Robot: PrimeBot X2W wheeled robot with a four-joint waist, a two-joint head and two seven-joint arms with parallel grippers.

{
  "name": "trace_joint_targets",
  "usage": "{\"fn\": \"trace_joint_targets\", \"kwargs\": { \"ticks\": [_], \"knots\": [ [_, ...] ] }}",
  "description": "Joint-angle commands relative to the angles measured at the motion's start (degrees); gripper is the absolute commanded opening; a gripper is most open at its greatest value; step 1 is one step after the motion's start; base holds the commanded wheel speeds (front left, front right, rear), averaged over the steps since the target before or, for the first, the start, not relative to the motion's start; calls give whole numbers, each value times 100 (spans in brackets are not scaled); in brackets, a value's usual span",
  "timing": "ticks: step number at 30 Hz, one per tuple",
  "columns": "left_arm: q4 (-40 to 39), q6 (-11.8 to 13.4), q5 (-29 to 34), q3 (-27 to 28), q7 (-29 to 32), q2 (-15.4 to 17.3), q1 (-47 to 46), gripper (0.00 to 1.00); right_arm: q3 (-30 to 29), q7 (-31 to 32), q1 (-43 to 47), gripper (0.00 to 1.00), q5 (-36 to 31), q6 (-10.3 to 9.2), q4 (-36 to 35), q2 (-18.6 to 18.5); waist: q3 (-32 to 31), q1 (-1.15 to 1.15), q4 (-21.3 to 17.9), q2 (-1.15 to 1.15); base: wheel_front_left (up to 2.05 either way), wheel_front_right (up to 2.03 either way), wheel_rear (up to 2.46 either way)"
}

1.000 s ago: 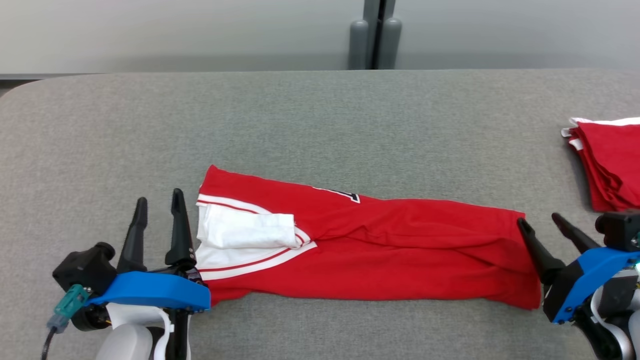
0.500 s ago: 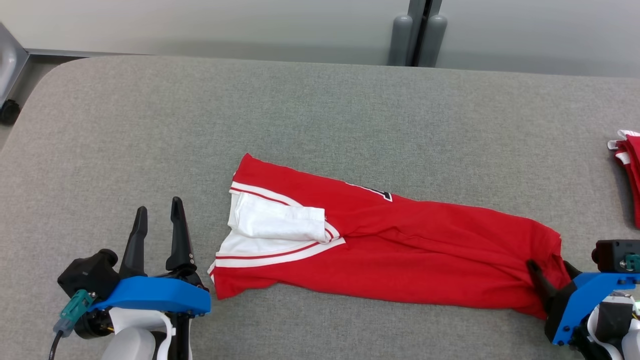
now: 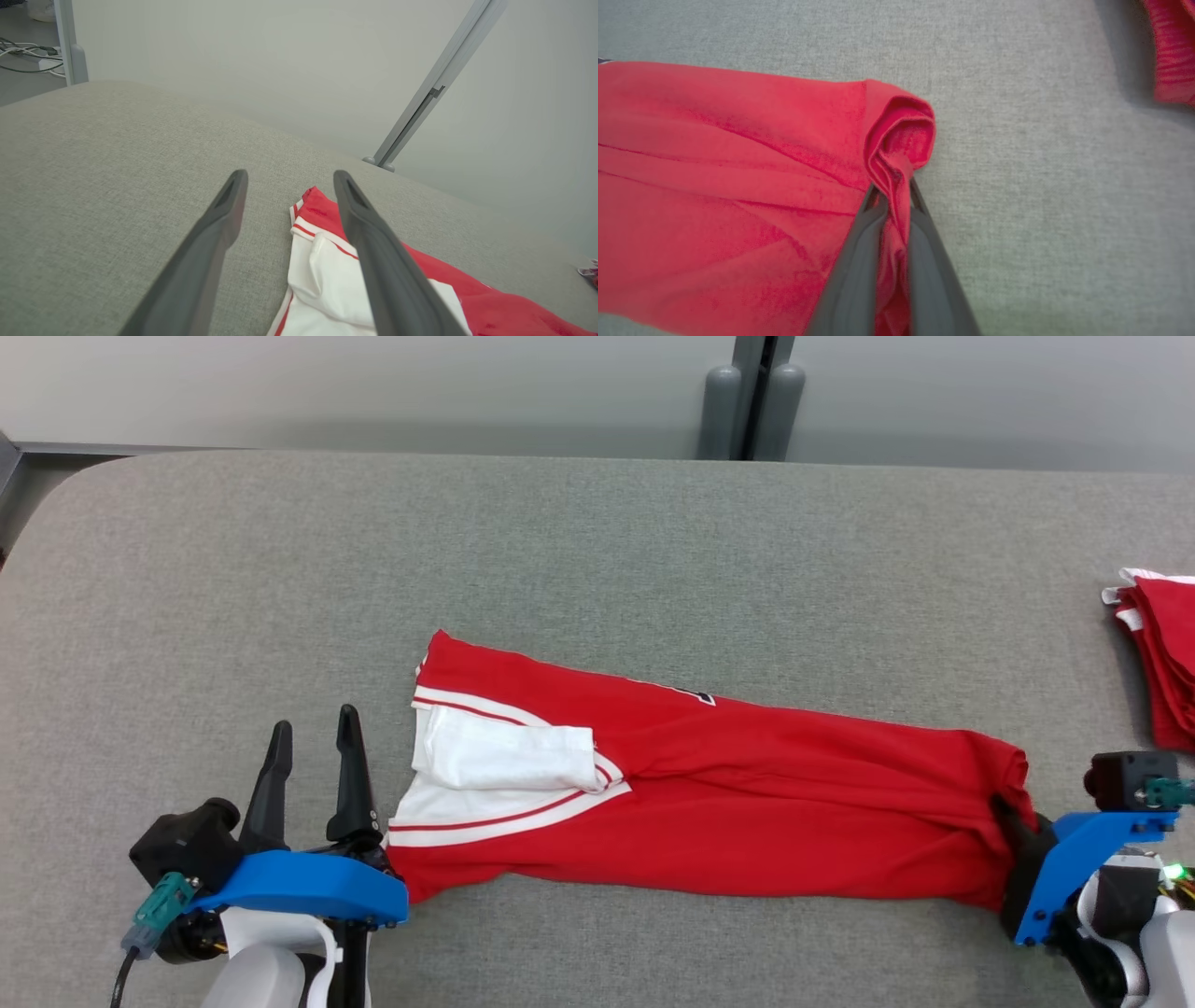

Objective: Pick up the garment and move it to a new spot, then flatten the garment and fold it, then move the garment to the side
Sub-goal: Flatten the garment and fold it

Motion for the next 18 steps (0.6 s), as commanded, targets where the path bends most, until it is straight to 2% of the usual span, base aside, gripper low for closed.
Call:
{"fn": "trace_joint_targets", "kwargs": {
  "ticks": [1,10,13,18],
  "knots": [
    [4,-21,32,-43,-15,-20,-36,100,-71,-40,-71,0,20,-9,7,-149,-26,0,-61,-1,0,0,0],
    [82,-38,61,-221,38,-66,-11,100,-719,173,21,0,148,-6,-394,-824,-201,0,-303,-1,0,0,0],
    [122,-51,54,-249,47,-62,31,100,-810,244,67,0,213,-5,-540,-862,-276,0,-328,-1,0,0,0],
    [183,-70,53,-298,81,-72,31,100,-635,422,109,0,650,-4,-870,-548,-378,0,-271,-1,0,0,0]
  ]
}}
